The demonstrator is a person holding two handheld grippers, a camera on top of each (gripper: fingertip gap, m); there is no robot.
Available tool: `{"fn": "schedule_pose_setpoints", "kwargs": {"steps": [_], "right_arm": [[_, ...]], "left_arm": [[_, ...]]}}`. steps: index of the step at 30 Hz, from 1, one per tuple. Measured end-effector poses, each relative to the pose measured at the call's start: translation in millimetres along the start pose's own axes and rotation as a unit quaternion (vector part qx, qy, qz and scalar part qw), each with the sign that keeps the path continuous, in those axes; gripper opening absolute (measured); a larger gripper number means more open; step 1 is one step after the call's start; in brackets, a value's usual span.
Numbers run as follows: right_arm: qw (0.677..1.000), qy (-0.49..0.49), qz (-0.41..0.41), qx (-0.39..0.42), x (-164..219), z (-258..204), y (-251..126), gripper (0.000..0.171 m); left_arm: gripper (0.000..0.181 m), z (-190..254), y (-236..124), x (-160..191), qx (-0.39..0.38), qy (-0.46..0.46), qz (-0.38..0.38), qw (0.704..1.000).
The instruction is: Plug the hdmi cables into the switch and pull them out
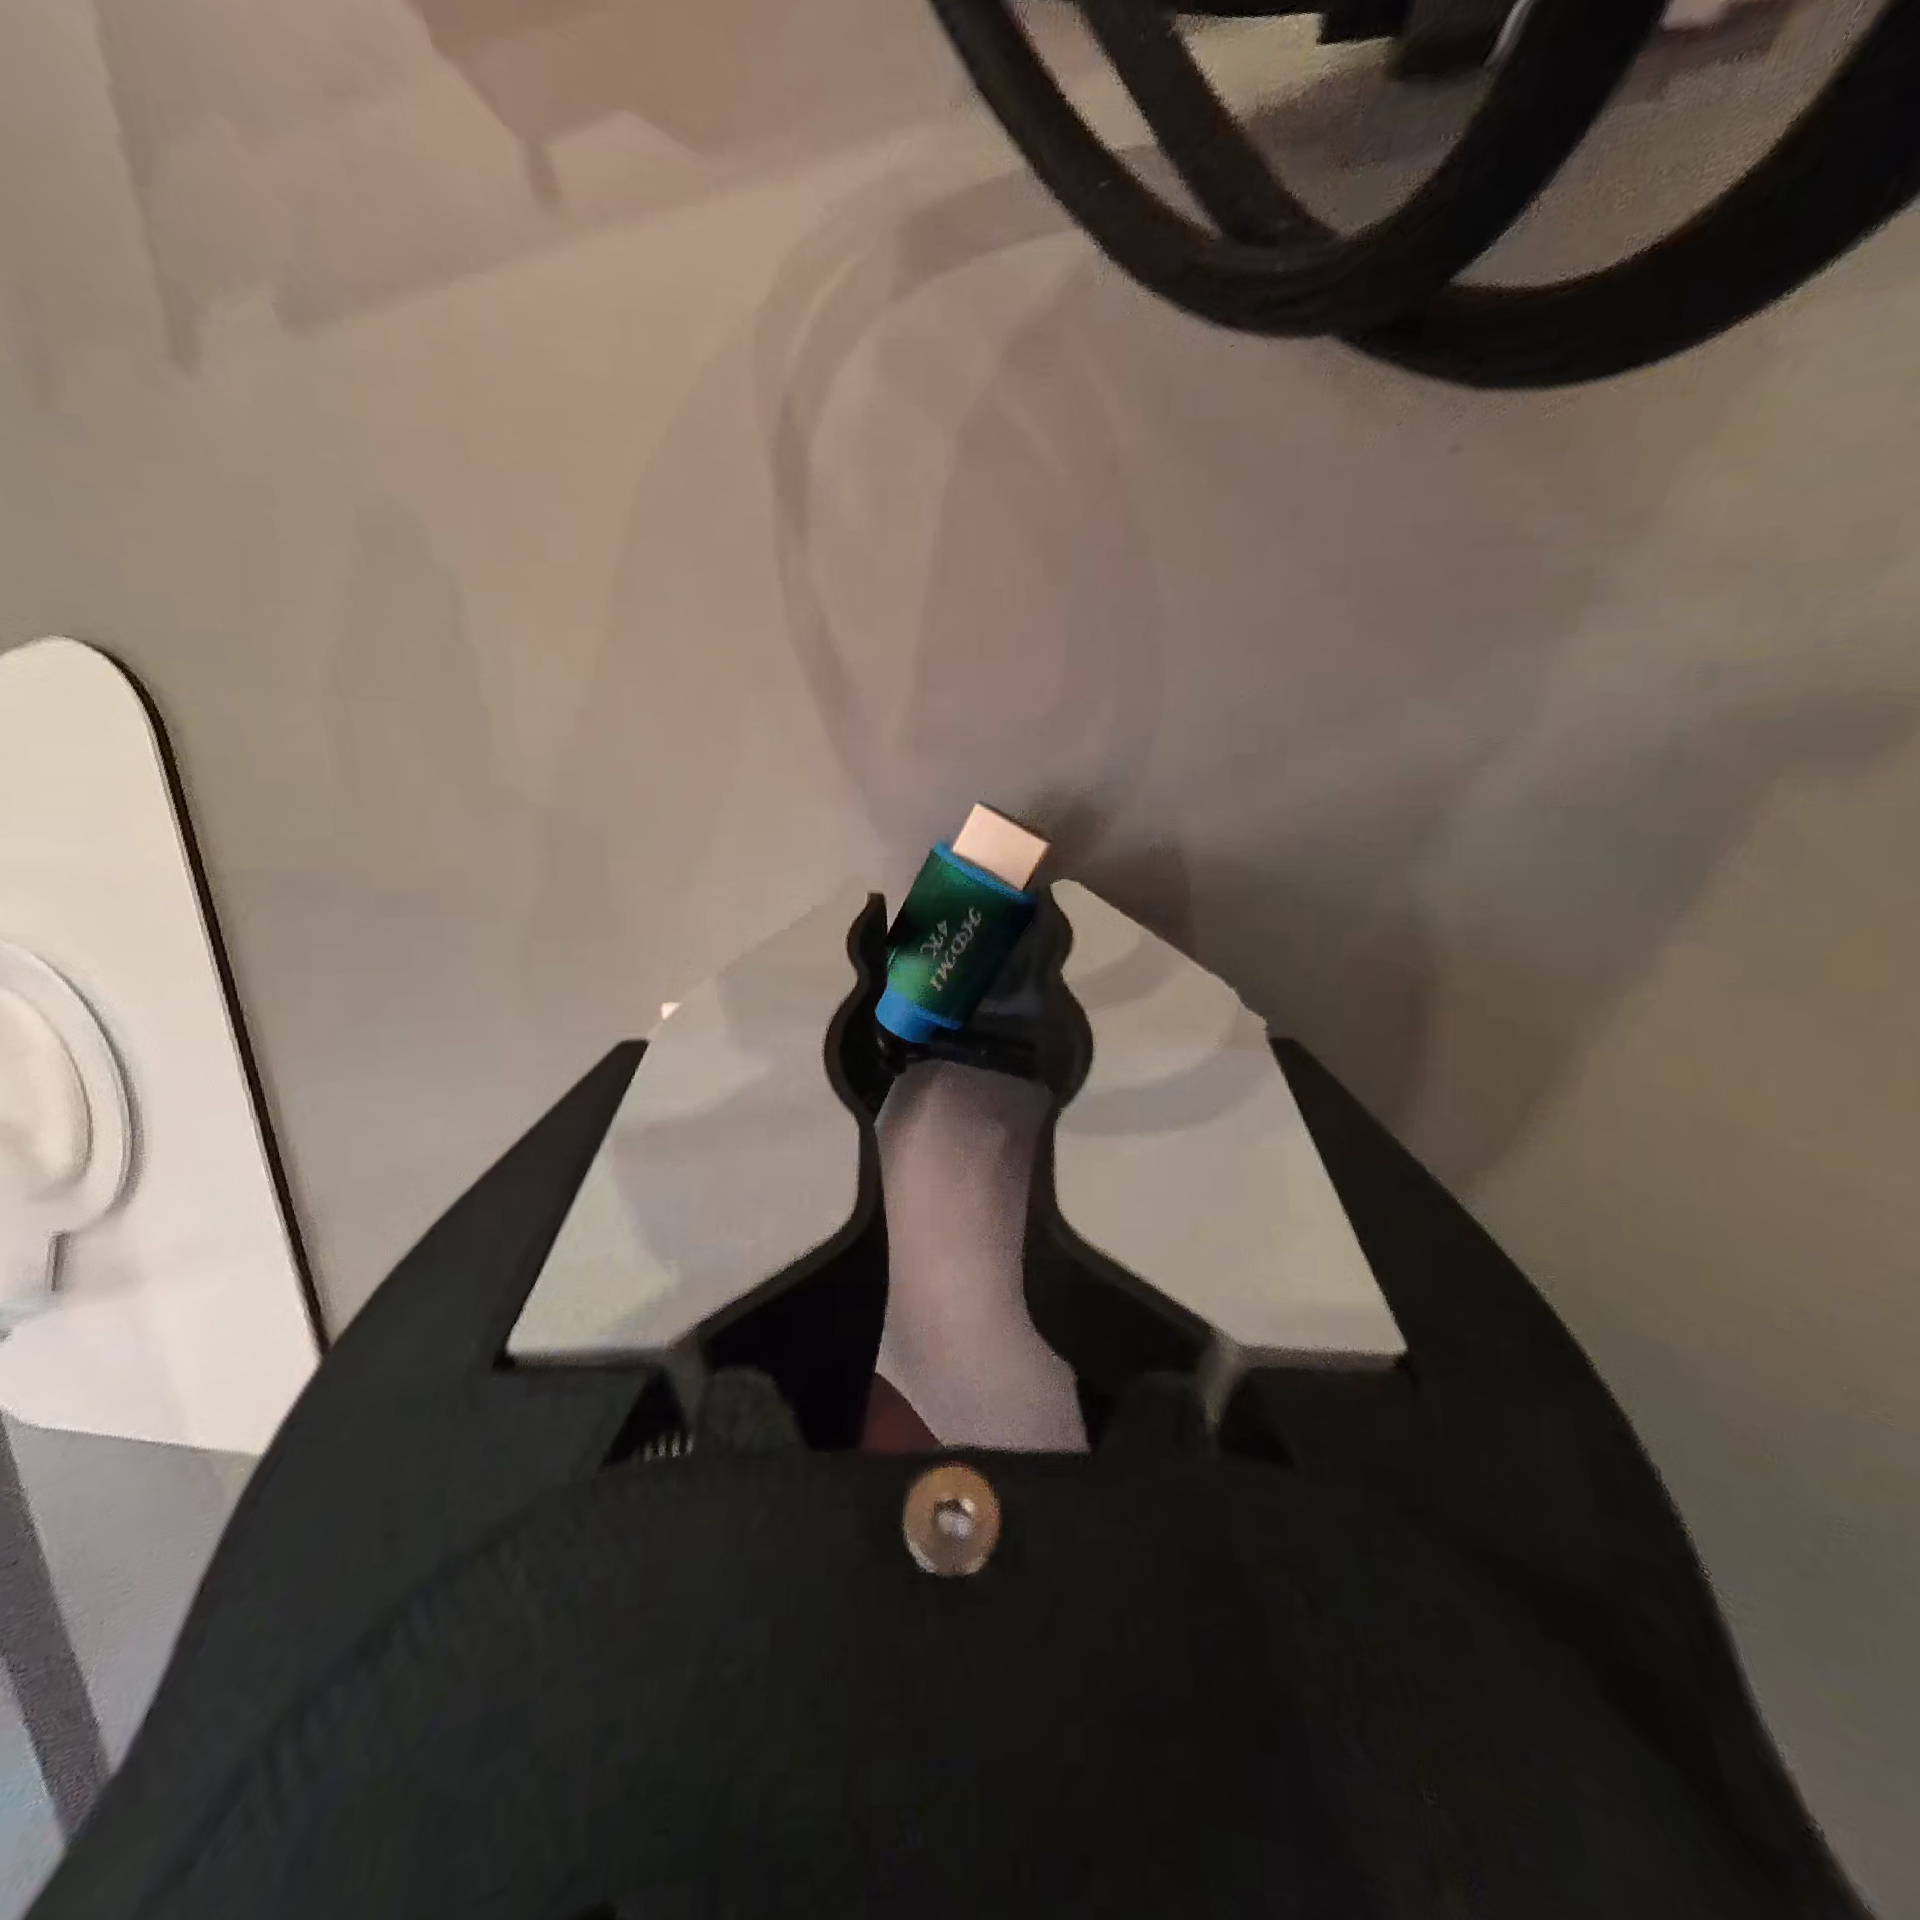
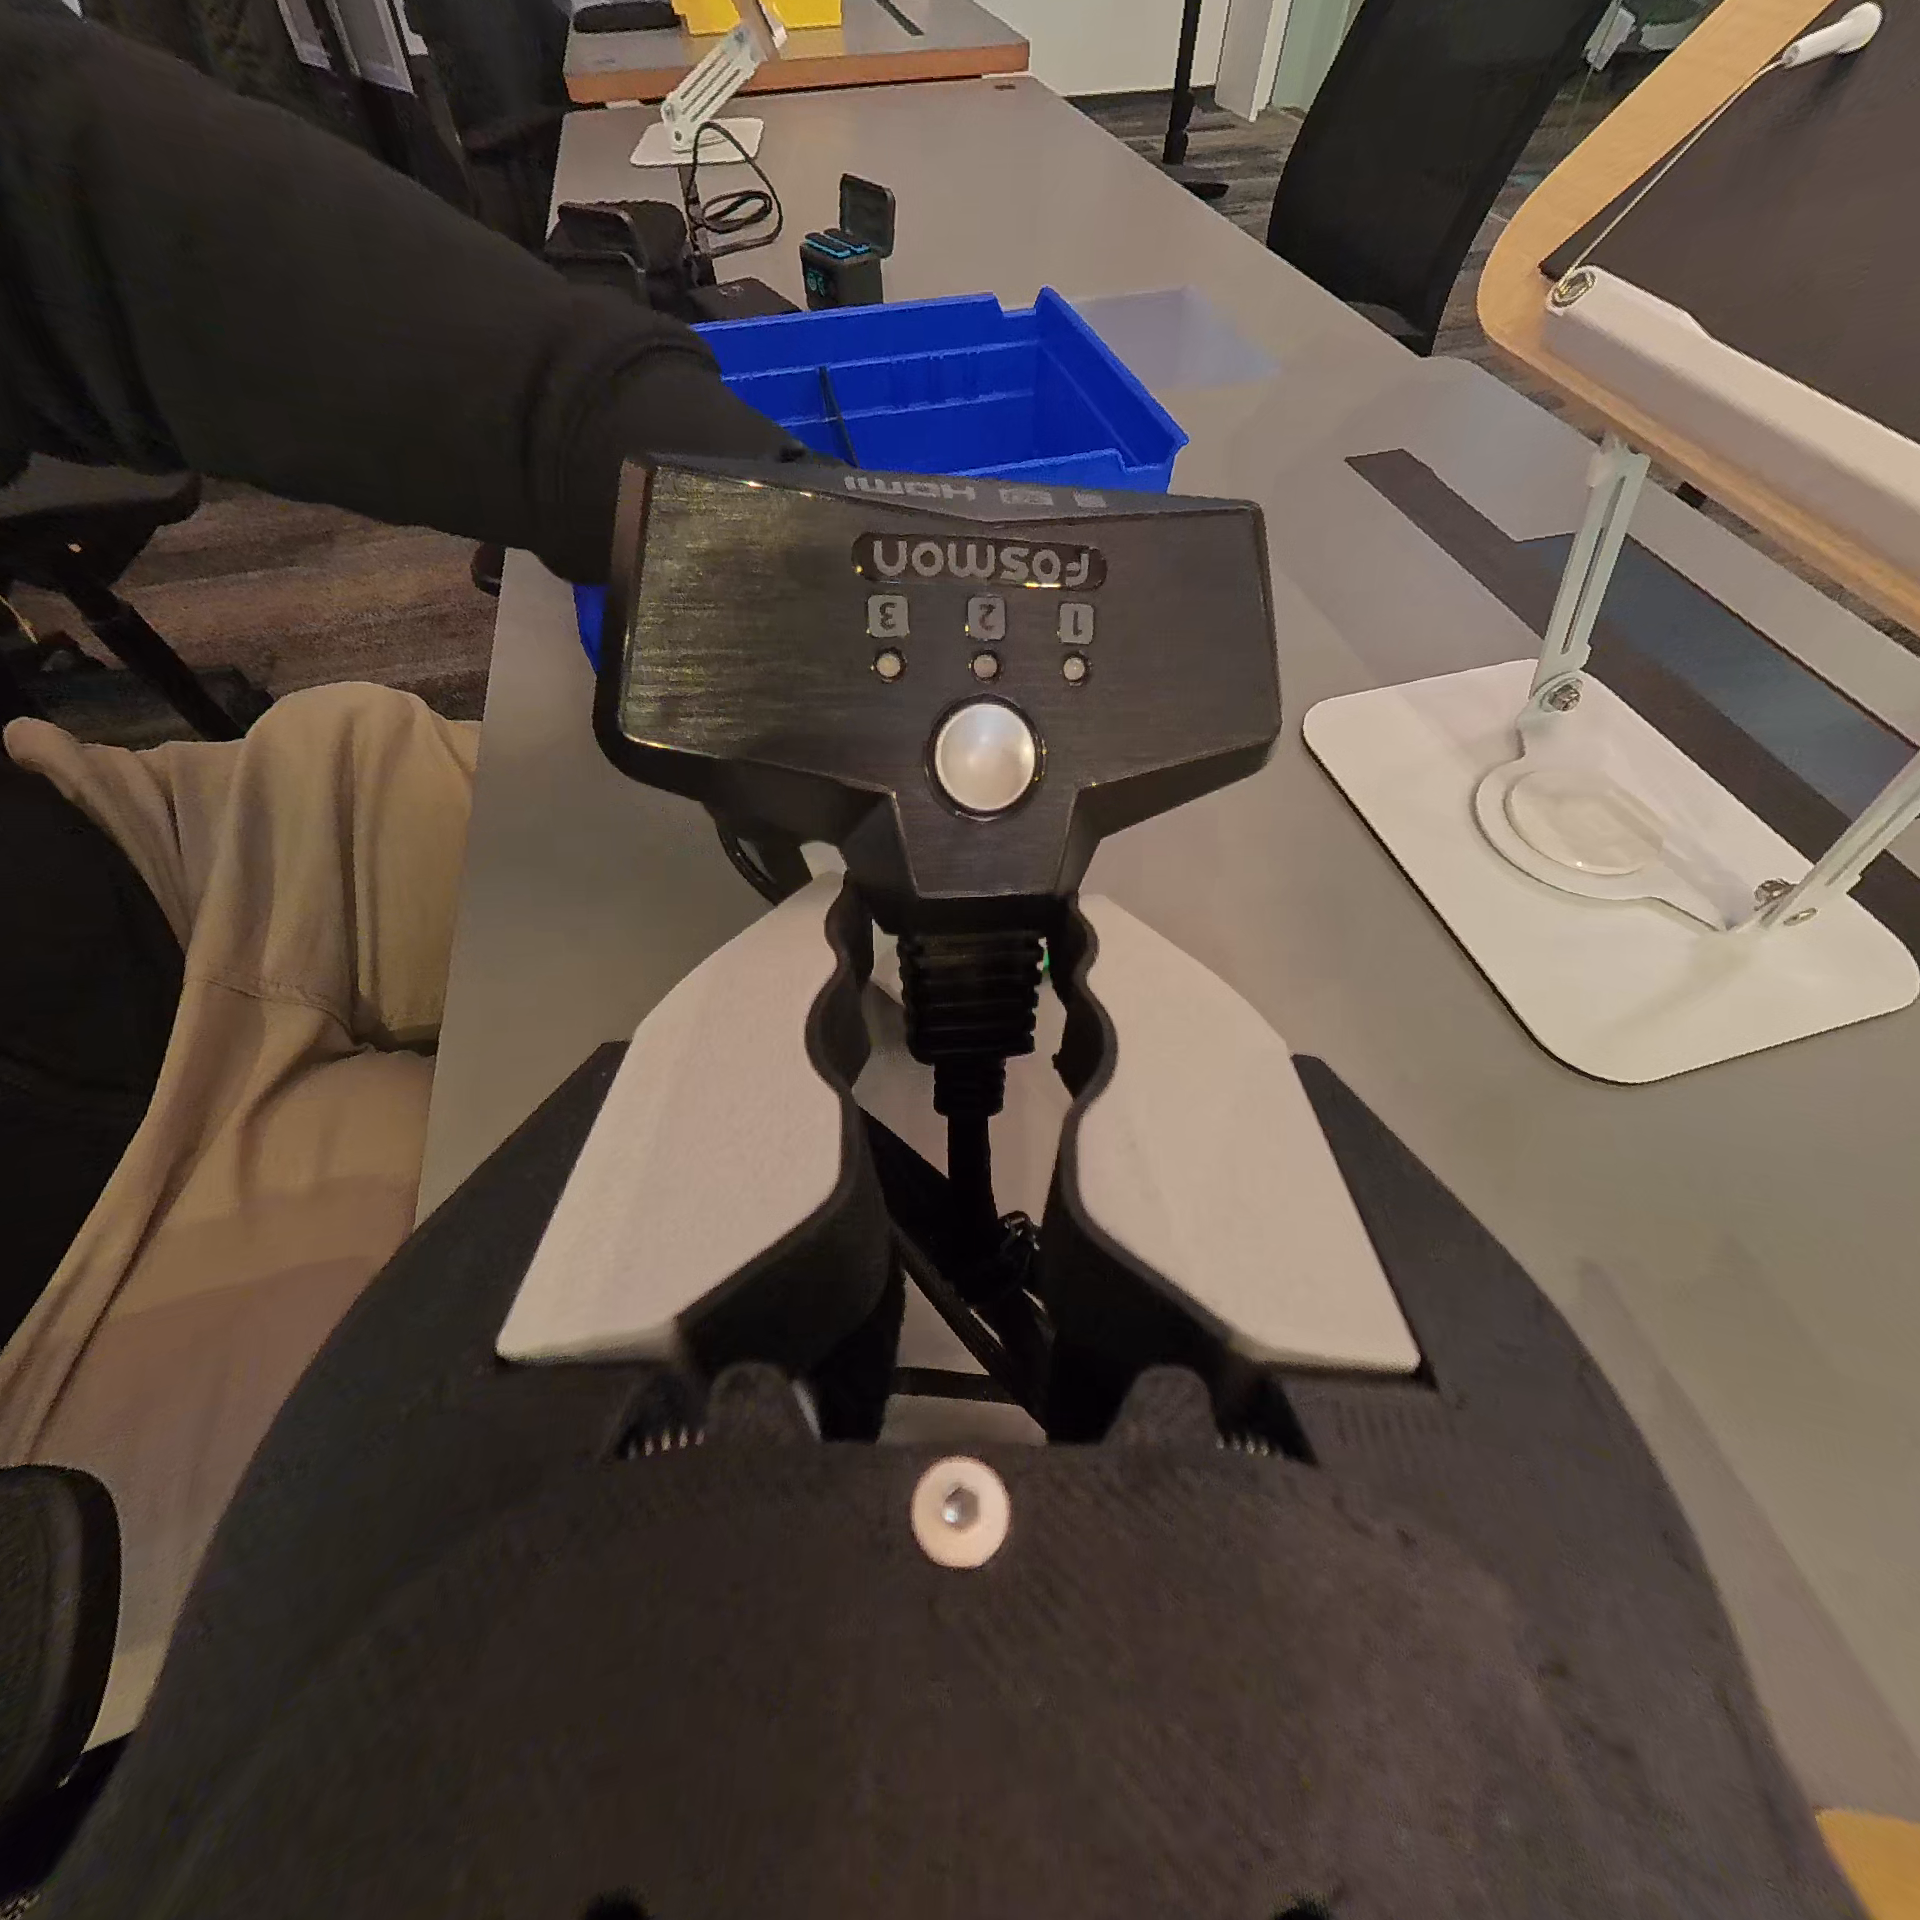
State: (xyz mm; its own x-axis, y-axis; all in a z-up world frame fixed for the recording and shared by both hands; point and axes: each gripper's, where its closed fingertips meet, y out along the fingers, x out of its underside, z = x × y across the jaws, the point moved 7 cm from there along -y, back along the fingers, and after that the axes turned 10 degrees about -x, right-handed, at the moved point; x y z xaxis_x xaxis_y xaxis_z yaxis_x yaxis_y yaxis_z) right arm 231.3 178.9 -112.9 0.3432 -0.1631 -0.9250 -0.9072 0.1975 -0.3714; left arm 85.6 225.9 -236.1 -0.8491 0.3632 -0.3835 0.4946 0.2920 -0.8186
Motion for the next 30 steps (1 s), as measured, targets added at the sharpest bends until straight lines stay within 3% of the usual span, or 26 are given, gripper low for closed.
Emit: {"fn": "schedule_pose_setpoints", "kwargs": {"steps": [3,7,10,19,30], "right_arm": [[1.000,0.002,0.001,0.001,1.0,0.7,-1.9,0.033],[1.000,0.003,0.003,-0.001,1.0,1.2,-1.1,0.033],[1.000,0.001,-0.001,-0.001,-0.3,0.2,0.2,0.033],[1.000,-0.001,-0.022,0.001,1.6,-1.1,1.6,0.033],[0.989,-0.037,-0.138,0.031,10.6,-2.2,26.7,0.033]], "left_arm": [[0.050,-2.7,-4.1,5.3,0.017,-0.021,-0.024,0.999],[0.046,-9.8,-5.9,13.1,0.007,0.002,-0.056,0.998],[0.025,-6.0,-3.7,11.7,0.033,0.007,-0.042,0.999],[0.021,-12.8,-8.7,23.4,-0.003,-0.012,-0.071,0.997],[0.019,-37.5,-97.7,15.9,-0.054,-0.096,-0.024,0.994]]}}
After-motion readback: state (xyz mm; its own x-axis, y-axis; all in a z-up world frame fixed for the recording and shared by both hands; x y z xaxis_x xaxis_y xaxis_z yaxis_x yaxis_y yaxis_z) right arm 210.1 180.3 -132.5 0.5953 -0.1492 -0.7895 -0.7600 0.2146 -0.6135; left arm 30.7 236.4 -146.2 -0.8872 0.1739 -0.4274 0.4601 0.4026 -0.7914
